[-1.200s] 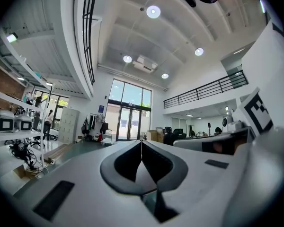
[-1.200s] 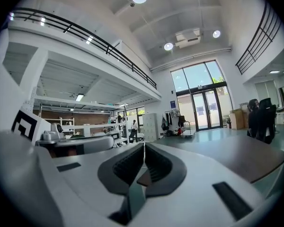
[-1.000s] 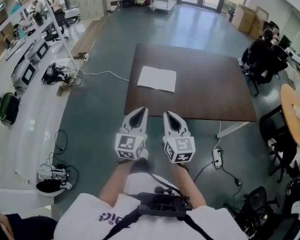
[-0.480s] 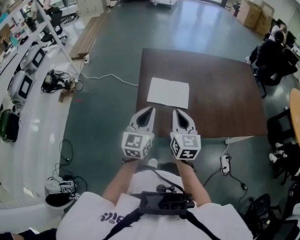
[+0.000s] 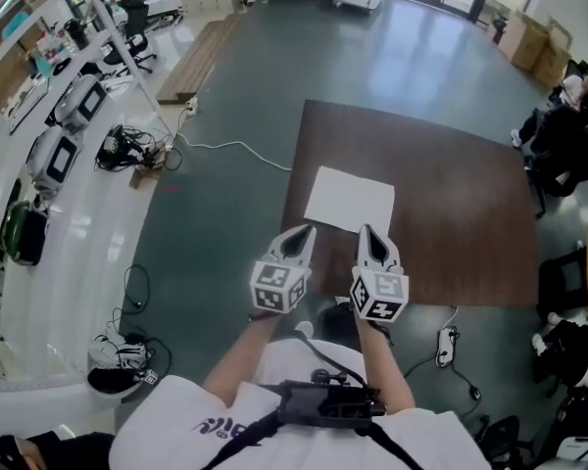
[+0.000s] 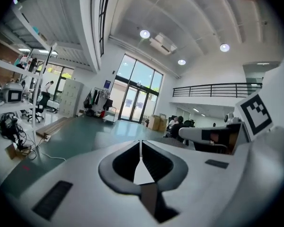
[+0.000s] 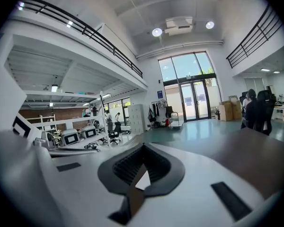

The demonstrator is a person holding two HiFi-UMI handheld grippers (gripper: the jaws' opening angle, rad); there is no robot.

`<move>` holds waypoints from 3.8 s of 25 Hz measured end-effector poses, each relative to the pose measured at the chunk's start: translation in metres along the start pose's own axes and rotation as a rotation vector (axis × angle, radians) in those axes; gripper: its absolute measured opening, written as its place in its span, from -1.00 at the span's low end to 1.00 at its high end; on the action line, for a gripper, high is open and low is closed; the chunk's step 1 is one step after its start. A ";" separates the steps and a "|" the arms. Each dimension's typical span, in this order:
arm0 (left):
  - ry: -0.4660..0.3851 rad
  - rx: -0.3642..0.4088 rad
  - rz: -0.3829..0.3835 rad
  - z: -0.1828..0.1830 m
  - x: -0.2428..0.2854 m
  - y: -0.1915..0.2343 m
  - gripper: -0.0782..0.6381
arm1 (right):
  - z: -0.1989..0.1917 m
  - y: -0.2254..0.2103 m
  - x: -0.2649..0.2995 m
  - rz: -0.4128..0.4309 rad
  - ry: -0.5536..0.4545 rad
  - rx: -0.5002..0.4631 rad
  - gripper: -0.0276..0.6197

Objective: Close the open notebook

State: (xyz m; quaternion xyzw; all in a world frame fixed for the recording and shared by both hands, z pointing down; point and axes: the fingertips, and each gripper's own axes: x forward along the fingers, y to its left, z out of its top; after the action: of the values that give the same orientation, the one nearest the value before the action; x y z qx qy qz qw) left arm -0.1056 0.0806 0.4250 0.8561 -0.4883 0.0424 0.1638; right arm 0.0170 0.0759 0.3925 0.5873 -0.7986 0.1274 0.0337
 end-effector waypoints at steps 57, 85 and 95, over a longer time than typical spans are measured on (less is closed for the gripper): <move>0.290 -1.062 0.203 -0.231 0.209 0.101 0.02 | -0.099 -0.120 0.148 0.165 0.288 -0.019 -0.91; 0.254 -1.005 0.195 -0.232 0.225 0.104 -0.75 | -0.106 -0.155 0.108 0.054 0.273 0.011 -0.91; 0.283 -0.615 0.141 -0.209 0.230 0.080 -0.76 | -0.108 -0.163 0.082 0.004 0.259 0.029 -0.91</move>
State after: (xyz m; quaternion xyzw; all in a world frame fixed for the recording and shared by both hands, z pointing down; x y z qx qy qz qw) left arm -0.0359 -0.0785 0.6949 0.7165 -0.5088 0.0227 0.4767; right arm 0.1354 -0.0188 0.5399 0.5649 -0.7866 0.2139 0.1276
